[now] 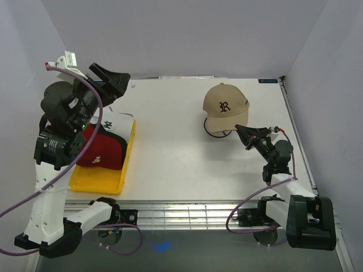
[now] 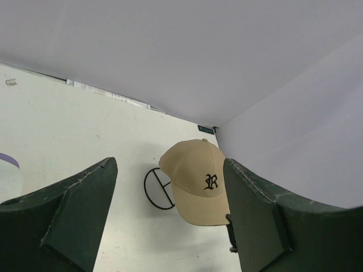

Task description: Stack the hats

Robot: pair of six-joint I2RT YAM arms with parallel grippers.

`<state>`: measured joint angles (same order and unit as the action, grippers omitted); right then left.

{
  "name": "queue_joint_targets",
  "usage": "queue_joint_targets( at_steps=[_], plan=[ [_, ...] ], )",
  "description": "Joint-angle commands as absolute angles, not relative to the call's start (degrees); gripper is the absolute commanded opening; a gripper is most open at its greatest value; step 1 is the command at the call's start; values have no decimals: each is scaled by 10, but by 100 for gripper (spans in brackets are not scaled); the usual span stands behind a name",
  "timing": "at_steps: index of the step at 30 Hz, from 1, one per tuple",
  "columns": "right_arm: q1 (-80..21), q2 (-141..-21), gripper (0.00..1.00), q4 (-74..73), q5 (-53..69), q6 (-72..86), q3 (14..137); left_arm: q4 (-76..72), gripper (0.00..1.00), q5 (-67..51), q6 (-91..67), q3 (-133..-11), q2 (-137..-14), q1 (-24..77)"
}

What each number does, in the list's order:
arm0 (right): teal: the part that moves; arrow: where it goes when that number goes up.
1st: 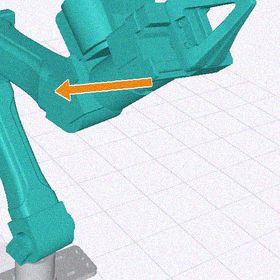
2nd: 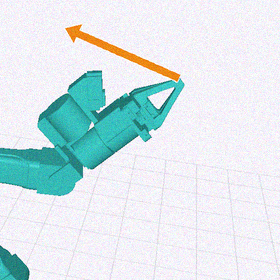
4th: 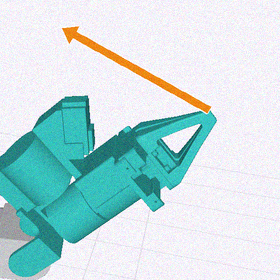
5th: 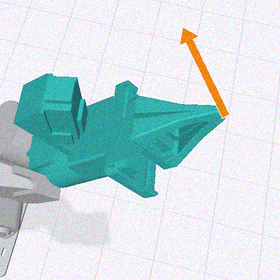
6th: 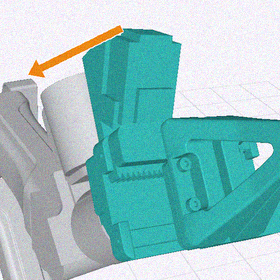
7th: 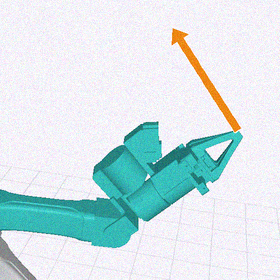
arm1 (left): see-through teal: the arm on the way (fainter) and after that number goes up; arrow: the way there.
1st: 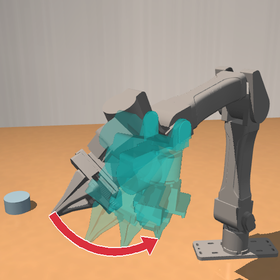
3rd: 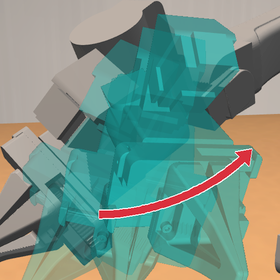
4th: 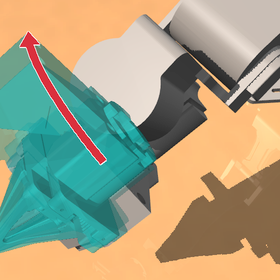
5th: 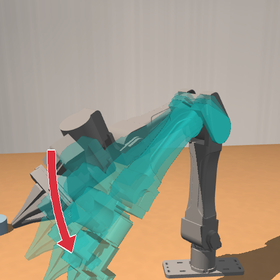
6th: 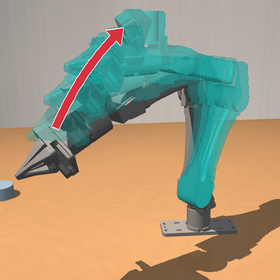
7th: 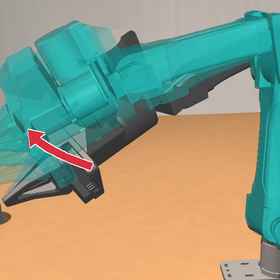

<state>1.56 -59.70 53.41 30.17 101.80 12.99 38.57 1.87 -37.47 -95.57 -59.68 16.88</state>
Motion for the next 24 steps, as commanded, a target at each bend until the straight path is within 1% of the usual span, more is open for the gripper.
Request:
queue_joint_targets(
  at_steps=[1, 7, 9, 10, 12, 13, 16, 20, 22, 24],
  plan=[
    [23, -609, 8, 622, 312, 1035, 114, 389, 86, 25, -367, -948, -587, 170],
    [25, -618, 8, 631, 312, 1034, 93, 392, 86, 27, -367, -940, -585, 169],
    [26, -622, 13, 635, 313, 1034, 88, 395, 86, 28, -366, -940, -585, 169],
    [26, -623, 19, 636, 312, 1035, 86, 395, 86, 29, -365, -939, -584, 170],
    [26, -623, 26, 636, 310, 1037, 82, 397, 86, 31, -363, -937, -584, 169],
    [26, -622, 35, 635, 309, 1037, 81, 398, 86, 32, -363, -936, -582, 170],
    [27, -616, 47, 628, 309, 1035, 81, 398, 86, 33, -362, -931, -579, 170],
    [28, -599, 57, 600, 304, 1027, 83, 399, 86, 34, -361, -926, -577, 169],
    [29, -584, 61, 564, 301, 1019, 89, 399, 86, 35, -360, -925, -577, 169],
    [30, -569, 63, 515, 301, 999, 94, 400, 86, 36, -360, -925, -575, 170]
  ],
)
